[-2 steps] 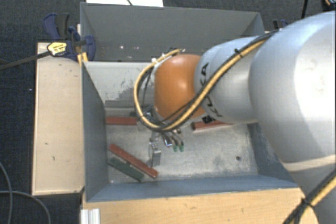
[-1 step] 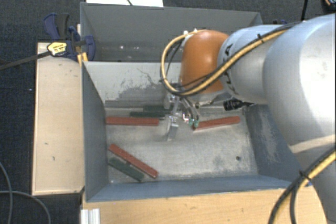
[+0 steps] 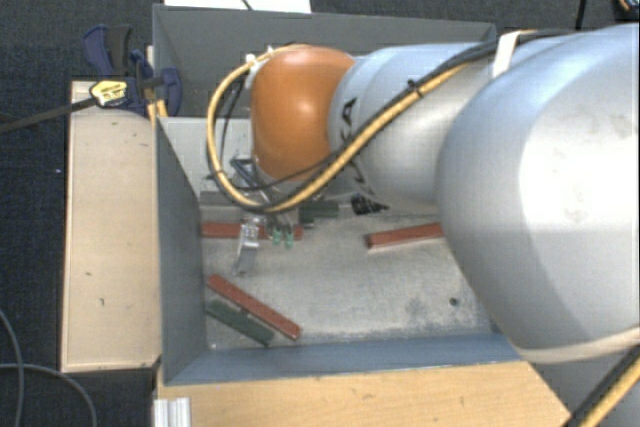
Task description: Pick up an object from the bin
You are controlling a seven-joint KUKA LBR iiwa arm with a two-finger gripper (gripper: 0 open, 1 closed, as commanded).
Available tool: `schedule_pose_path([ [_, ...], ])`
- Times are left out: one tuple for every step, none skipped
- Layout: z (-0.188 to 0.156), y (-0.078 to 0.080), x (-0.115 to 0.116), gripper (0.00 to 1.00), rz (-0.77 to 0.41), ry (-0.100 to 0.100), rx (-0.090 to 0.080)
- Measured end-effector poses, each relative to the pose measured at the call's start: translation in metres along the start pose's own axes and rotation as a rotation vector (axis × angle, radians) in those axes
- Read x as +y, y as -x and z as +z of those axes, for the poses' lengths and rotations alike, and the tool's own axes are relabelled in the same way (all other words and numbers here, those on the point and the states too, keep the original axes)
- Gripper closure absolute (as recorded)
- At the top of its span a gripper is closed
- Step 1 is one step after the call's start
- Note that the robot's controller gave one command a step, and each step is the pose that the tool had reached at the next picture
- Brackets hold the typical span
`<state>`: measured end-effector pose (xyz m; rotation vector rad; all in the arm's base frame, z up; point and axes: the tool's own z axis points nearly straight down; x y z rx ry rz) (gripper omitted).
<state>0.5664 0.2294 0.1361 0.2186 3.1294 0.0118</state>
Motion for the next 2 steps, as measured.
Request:
schedule_pose_path([
  [0.0685, -0.0848, -0.0051, 0.00, -0.060, -0.009, 0.010],
  [0.0650, -0.0803, -0.0059, 1.00, -0.052, -0.007, 0.003],
])
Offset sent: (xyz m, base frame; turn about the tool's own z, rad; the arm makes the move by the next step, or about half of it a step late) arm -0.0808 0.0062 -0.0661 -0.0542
